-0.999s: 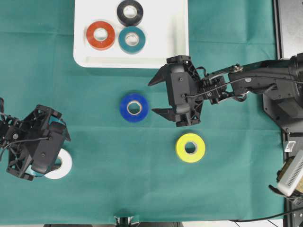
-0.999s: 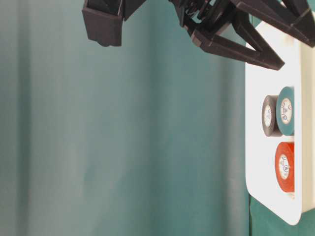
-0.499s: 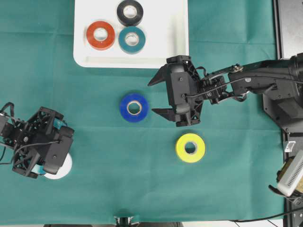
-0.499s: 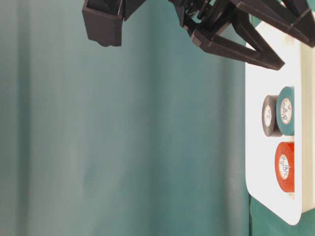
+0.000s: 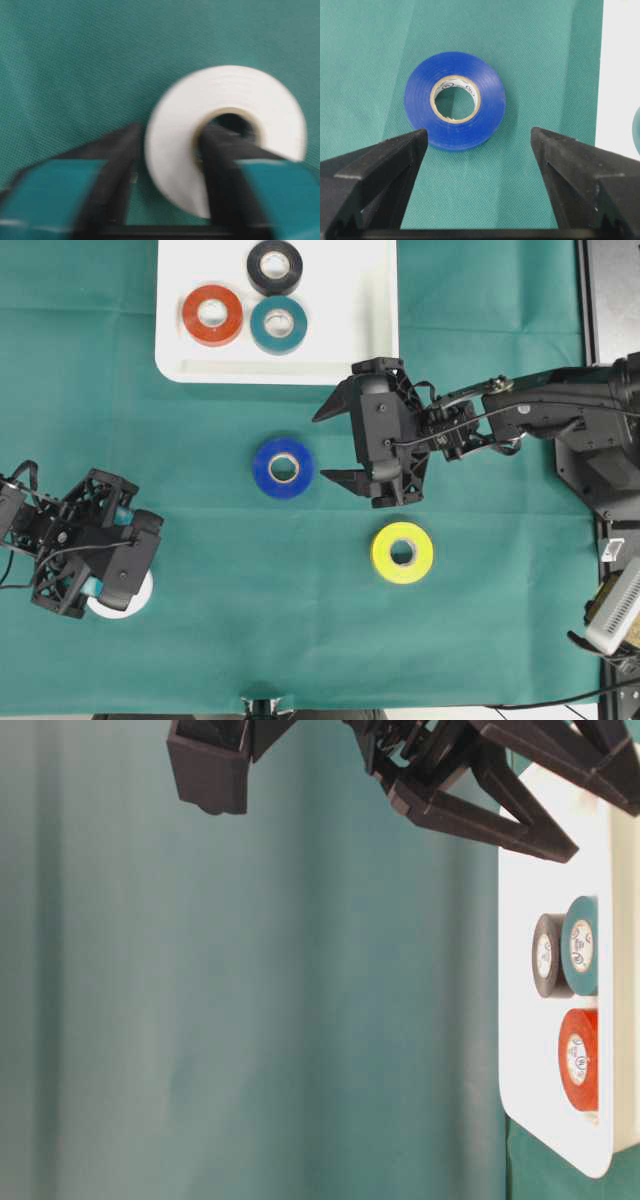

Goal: Put the tape alternately from left to right into the white case.
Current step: 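Lift the white roll and carry it up to the tray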

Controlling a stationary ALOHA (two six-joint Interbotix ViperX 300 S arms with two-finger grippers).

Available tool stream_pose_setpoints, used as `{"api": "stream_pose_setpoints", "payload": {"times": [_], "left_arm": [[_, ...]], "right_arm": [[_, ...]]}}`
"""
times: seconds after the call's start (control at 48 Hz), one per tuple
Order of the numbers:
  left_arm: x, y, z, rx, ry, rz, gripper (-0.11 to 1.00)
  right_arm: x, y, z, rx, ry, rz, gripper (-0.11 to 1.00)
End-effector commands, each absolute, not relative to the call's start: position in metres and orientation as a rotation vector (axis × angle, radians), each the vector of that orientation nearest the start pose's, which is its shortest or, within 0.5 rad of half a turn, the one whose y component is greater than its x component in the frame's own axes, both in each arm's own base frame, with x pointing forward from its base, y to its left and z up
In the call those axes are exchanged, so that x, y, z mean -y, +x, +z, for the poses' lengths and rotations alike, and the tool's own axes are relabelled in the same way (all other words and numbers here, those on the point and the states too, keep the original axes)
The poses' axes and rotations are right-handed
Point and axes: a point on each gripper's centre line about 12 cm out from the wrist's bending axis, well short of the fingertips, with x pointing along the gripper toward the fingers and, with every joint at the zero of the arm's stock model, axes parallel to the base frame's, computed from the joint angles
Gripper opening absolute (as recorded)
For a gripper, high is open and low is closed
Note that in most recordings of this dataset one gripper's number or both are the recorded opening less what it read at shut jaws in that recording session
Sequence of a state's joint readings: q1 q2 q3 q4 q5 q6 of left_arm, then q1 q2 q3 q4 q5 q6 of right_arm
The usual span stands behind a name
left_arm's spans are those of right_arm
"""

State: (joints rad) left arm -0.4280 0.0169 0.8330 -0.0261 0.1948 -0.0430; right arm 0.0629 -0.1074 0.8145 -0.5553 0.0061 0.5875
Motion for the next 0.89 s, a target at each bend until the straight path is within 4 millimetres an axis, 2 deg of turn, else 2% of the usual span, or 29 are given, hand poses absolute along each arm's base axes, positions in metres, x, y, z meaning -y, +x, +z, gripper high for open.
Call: {"api": "stream_pose_setpoints", "payload": {"times": [0.0, 0.042, 0.437, 0.541, 0.728, 0.874], "left_arm": [[0.135, 0.298, 0.108, -1.007, 0.146, -0.356, 0.35], [0.135, 0.297, 0.108, -1.008, 0.146, -0.356, 0.27], [0.136, 0.298, 0.111, -1.0, 0.143, -0.356, 0.26], [0.136, 0.299, 0.12, -0.972, 0.139, -0.36, 0.26], [0.136, 0.299, 0.152, -0.876, 0.119, -0.371, 0.26], [0.134, 0.296, 0.169, -0.824, 0.111, -0.377, 0.26]], "right_arm": [[-0.022, 0.346, 0.168, -0.682, 0.011, 0.051, 0.86], [-0.022, 0.346, 0.168, -0.682, 0.011, 0.051, 0.86], [-0.023, 0.345, 0.168, -0.684, 0.01, 0.053, 0.86], [-0.022, 0.345, 0.168, -0.684, 0.011, 0.051, 0.86], [-0.022, 0.345, 0.167, -0.687, 0.011, 0.051, 0.86], [-0.022, 0.345, 0.167, -0.687, 0.011, 0.051, 0.86]]}}
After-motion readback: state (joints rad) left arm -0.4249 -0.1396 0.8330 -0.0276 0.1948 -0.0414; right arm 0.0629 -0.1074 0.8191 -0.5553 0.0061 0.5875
